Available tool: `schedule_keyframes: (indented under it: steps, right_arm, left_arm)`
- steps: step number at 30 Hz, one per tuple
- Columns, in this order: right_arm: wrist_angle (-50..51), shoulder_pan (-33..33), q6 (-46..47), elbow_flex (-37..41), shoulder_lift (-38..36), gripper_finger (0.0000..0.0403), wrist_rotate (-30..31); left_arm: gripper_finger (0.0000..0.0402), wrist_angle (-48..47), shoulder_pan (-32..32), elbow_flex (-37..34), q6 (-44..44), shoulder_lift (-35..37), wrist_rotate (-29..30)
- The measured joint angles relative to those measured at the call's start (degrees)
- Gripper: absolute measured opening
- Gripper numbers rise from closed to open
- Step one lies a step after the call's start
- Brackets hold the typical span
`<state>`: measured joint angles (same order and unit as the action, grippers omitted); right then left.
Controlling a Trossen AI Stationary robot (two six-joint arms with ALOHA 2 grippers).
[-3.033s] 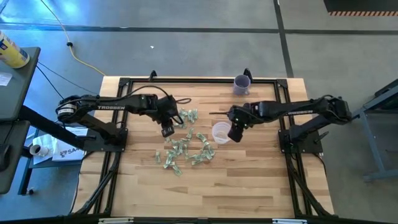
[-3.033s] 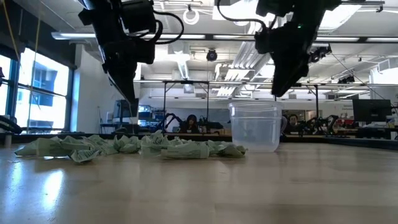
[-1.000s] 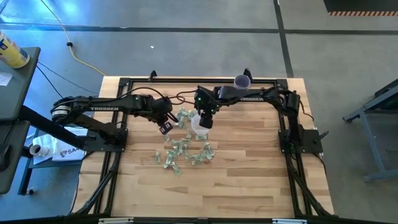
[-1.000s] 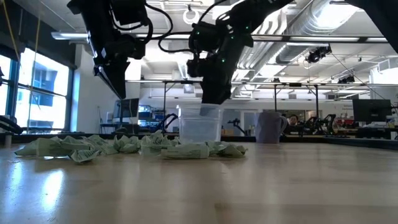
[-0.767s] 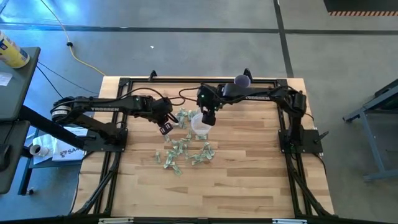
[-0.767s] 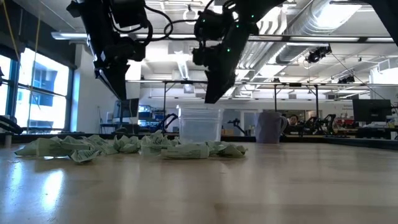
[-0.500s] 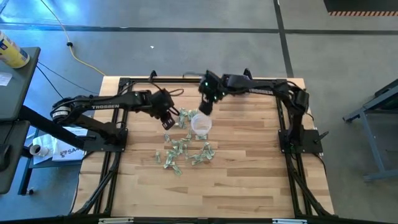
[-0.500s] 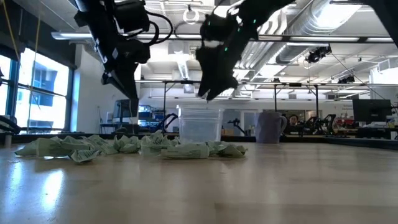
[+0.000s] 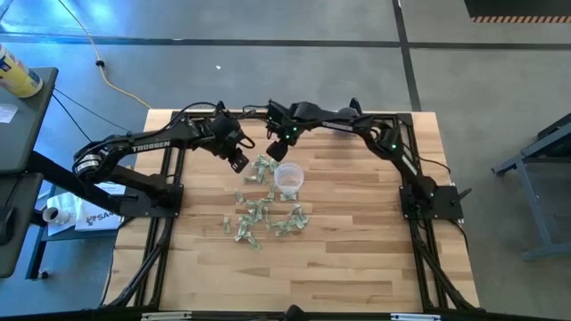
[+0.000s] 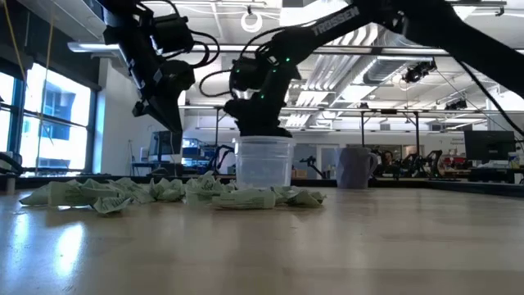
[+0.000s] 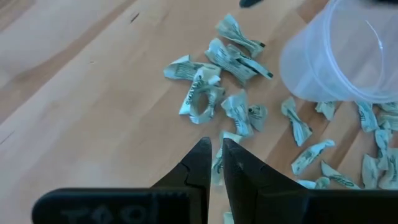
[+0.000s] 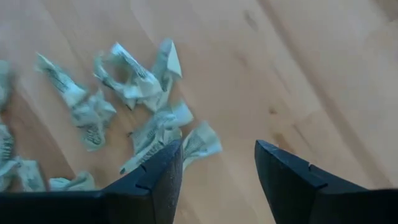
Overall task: Pick and place Stevia / Truvia into bins
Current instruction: Put the stevia packet into the transparent container
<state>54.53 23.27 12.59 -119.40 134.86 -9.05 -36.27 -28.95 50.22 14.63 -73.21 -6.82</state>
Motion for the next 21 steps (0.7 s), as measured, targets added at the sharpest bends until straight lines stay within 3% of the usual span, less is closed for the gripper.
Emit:
schedule_keyframes:
  steps: [10, 21]
  right_arm:
    - [2.13, -2.08, 5.88, 0.32, 2.40, 0.0183, 1.28]
    - [-0.28, -2.90, 9.22, 0.32, 4.41, 0.0120, 2.15]
  left_arm:
    - [0.0074, 0.15, 0.06, 0.00, -1.52, -0.02, 2.92]
    - [0.0074, 0.13, 0.06, 0.00, -1.53, -0.02, 3.16]
